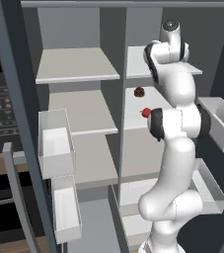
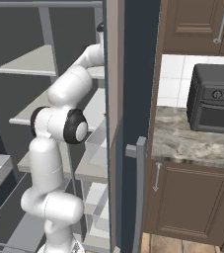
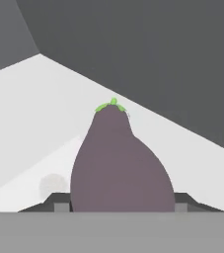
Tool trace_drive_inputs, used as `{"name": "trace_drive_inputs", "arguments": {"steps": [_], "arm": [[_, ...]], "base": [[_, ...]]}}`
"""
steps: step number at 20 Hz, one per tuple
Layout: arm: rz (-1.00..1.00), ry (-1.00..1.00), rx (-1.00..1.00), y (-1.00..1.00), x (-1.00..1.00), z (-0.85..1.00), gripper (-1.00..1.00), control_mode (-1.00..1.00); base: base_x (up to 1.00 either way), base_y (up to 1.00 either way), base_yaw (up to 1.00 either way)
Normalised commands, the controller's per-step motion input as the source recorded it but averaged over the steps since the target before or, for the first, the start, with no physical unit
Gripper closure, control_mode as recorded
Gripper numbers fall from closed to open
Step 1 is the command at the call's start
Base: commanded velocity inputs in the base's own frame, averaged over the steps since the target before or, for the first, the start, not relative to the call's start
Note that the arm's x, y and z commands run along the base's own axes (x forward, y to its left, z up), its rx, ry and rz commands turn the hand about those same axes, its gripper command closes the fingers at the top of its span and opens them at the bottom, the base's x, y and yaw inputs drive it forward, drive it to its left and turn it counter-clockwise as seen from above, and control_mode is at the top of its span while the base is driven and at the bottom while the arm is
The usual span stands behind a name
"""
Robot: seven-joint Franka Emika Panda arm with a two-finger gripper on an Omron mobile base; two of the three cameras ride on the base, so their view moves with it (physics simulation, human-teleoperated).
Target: Take the bell pepper and eggplant from the fridge shelf and place them in the freezer drawer to begin freezing them.
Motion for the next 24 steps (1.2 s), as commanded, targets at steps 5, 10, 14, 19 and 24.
{"name": "trace_drive_inputs", "arguments": {"steps": [5,10,14,19,24], "arm": [[0.06,0.0,0.0,0.02,-0.8,-0.07,1.0,-1.0],[0.12,0.0,-0.03,0.11,-0.98,-0.26,1.0,-1.0],[0.16,-0.06,-0.03,0.2,-1.0,-0.22,1.0,-1.0],[0.23,-0.14,0.0,0.32,-1.0,0.0,1.0,-1.0],[0.33,-0.09,-0.03,0.21,-1.0,0.0,1.0,-1.0]], "base": [[0.0,0.0,0.0],[0.0,0.0,0.0],[0.0,0.0,0.0],[0.0,0.0,0.0],[0.0,0.0,0.0]]}}
